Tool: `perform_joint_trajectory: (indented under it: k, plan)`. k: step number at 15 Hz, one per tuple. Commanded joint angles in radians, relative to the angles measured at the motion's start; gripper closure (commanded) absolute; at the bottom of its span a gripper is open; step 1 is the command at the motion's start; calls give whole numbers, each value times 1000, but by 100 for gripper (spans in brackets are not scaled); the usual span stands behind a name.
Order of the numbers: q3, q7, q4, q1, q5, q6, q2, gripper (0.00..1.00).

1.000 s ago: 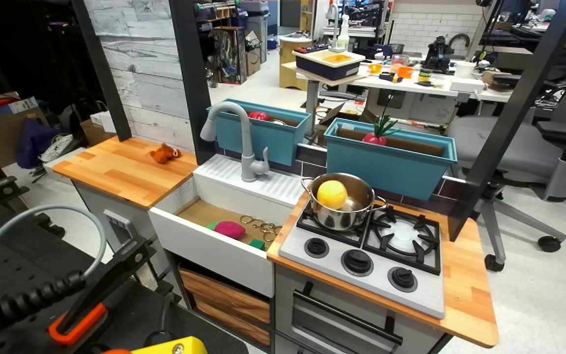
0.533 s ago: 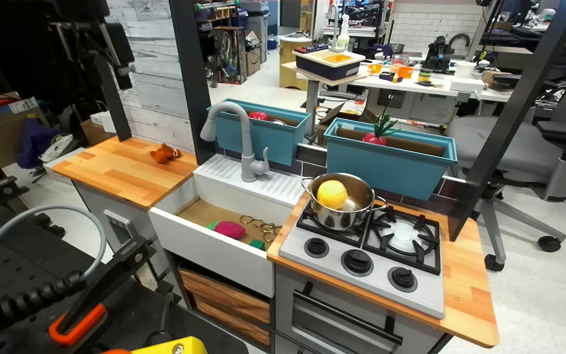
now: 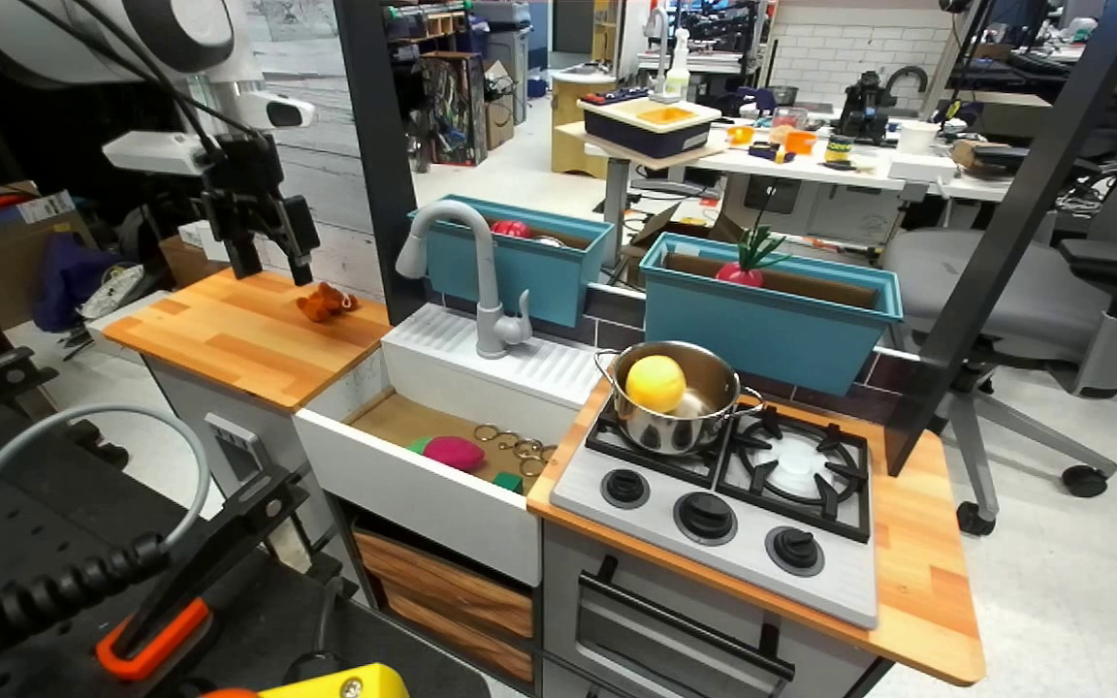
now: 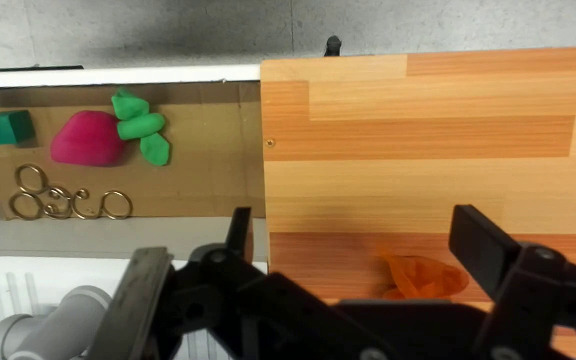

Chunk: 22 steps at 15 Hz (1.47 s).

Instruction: Put the doll in the sink

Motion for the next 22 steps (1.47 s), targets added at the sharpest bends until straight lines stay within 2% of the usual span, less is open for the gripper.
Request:
perform_joint_trajectory:
  k: [1, 8, 11, 18, 19, 20, 22]
  plan:
    - [-28, -3, 243, 21, 50, -58, 172, 0]
    - [-9, -49, 584, 23, 85, -96, 395, 0]
    - [13, -68, 683, 22, 71, -81, 467, 0]
    - [-4, -113, 819, 57, 84, -52, 602, 0]
    - [3, -119, 840, 56, 88, -42, 620, 25]
    - [0, -114, 736, 56, 90, 10, 559, 26]
    - [-3, -113, 738, 60, 91, 49, 565, 42]
